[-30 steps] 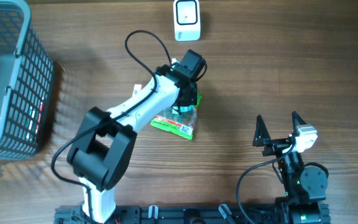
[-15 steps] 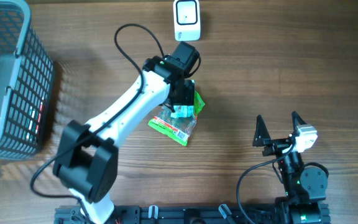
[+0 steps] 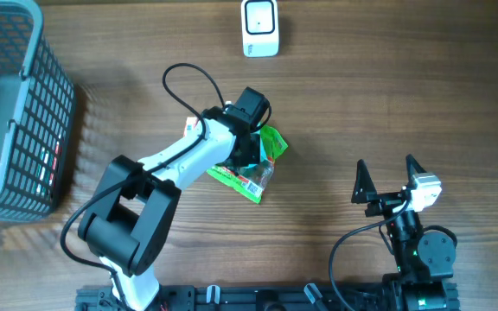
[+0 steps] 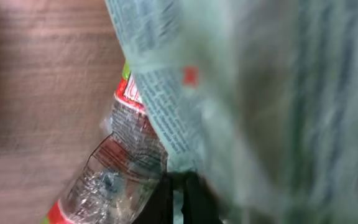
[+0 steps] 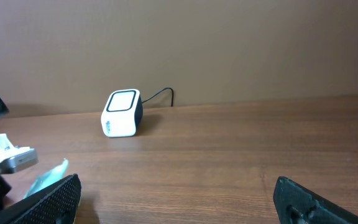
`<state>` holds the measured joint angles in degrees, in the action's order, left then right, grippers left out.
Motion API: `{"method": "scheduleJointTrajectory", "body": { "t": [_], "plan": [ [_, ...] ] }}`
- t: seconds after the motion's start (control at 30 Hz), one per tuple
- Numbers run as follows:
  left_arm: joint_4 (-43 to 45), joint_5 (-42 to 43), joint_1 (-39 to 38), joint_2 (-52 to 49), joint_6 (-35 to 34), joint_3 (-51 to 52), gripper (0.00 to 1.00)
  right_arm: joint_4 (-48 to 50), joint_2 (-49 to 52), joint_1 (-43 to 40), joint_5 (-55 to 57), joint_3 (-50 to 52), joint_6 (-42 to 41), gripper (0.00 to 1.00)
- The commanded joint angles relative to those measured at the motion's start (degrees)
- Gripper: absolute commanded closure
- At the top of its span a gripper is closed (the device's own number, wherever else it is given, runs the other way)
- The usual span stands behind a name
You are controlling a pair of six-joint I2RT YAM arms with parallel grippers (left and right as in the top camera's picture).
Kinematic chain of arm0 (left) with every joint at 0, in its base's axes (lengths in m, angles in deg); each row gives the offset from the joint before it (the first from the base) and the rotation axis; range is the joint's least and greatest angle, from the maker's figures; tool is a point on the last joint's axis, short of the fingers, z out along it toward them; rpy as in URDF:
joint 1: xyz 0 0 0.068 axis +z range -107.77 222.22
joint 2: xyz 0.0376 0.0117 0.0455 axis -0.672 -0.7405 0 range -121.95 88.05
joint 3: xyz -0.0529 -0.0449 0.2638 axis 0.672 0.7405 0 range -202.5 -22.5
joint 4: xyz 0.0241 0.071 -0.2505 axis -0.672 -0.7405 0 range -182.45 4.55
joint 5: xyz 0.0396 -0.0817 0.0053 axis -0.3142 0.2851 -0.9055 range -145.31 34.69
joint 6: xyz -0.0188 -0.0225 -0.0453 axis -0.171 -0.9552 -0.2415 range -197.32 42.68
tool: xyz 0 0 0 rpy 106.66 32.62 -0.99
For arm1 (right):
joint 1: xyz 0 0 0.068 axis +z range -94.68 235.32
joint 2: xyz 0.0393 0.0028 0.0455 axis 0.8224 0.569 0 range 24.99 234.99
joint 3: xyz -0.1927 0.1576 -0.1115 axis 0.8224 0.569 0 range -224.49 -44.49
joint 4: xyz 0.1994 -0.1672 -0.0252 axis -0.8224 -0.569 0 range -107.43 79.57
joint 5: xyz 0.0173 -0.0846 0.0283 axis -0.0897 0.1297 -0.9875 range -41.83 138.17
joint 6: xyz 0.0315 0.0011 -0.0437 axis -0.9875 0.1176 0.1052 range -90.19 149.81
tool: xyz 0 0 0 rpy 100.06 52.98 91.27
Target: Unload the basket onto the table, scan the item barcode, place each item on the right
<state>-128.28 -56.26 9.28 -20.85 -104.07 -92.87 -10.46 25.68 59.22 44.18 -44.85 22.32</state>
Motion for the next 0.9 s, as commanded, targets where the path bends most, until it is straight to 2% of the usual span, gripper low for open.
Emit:
{"method": "scheduleJointTrajectory", "body": {
  "t": [0.0, 0.07, 0.17, 0.23, 0.37, 0.57, 0.7, 0.87],
  "plan": [
    [-5.42, 0.94, 3.26, 6.03, 1.36, -7.78, 0.82, 0.15, -0.15, -0.28, 0.57, 0.07, -0.04, 0.00],
    [-9.40, 0.92, 5.92, 9.79, 3.93, -15.28, 0.75, 0.15, -0.15, -0.28, 0.57, 0.07, -0.04, 0.00],
    [-16.06, 0.00, 12.83, 14.60, 8.15, -28.48, 0.34, 0.15, -0.11, -0.28, 0.57, 0.07, -0.04, 0.00],
    [-18.60, -5.25, 19.08, 16.52, 10.51, -34.95, 0.00, 0.15, -0.11, -0.28, 0.57, 0.07, -0.04, 0.00],
    [-17.40, -12.98, 36.04, 19.02, 13.07, -38.69, 0.00, 0.15, -0.11, -0.28, 0.57, 0.07, -0.04, 0.00],
    [-20.33, -9.73, 61.81, 15.32, 13.05, -38.23, 0.00, 0.15, -0.11, -0.28, 0.57, 0.07, -0.07, 0.00],
    [-23.91, -4.94, 71.17, 9.73, 13.35, -35.15, 0.00, 0.15, -0.11, -0.28, 0.57, 0.07, -0.02, 0.00],
    [-24.39, 0.52, 74.44, 1.90, 22.91, -27.34, 0.00, 0.15, -0.11, -0.28, 0.57, 0.07, -0.04, 0.00]
  ]
}}
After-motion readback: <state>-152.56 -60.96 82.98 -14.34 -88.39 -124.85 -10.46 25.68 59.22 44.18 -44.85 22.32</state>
